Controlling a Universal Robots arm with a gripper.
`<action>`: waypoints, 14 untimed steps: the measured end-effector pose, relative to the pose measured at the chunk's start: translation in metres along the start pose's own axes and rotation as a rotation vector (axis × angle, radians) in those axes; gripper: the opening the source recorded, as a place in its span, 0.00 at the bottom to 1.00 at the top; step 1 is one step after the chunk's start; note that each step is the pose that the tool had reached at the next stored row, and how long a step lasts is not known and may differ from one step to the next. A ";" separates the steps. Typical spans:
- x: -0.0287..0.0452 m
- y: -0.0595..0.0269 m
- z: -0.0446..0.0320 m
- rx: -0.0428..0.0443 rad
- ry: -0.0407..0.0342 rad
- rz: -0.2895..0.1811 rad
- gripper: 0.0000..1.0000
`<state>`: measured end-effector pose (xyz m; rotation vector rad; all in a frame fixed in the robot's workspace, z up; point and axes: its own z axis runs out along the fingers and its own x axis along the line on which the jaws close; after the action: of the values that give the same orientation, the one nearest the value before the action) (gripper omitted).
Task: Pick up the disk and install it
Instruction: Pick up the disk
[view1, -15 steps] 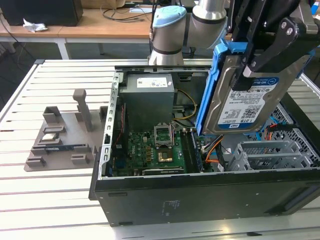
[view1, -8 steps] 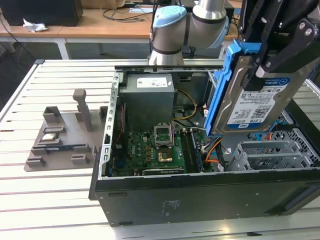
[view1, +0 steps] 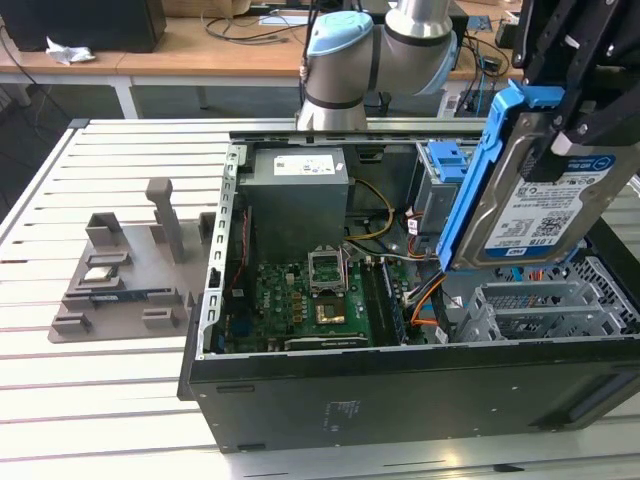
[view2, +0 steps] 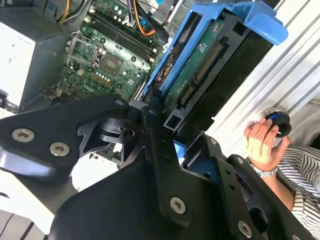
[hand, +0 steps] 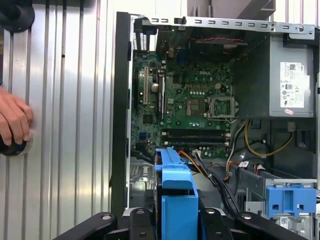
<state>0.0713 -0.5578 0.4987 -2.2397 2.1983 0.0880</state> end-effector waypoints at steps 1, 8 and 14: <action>0.0000 -0.0023 -0.0001 0.0000 0.0006 0.000 0.37; 0.0003 -0.0145 -0.0004 -0.0001 0.0028 0.000 0.37; 0.0005 -0.0262 -0.0005 -0.0001 0.0054 0.000 0.37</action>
<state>0.0975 -0.5578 0.4982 -2.2424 2.2013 0.0821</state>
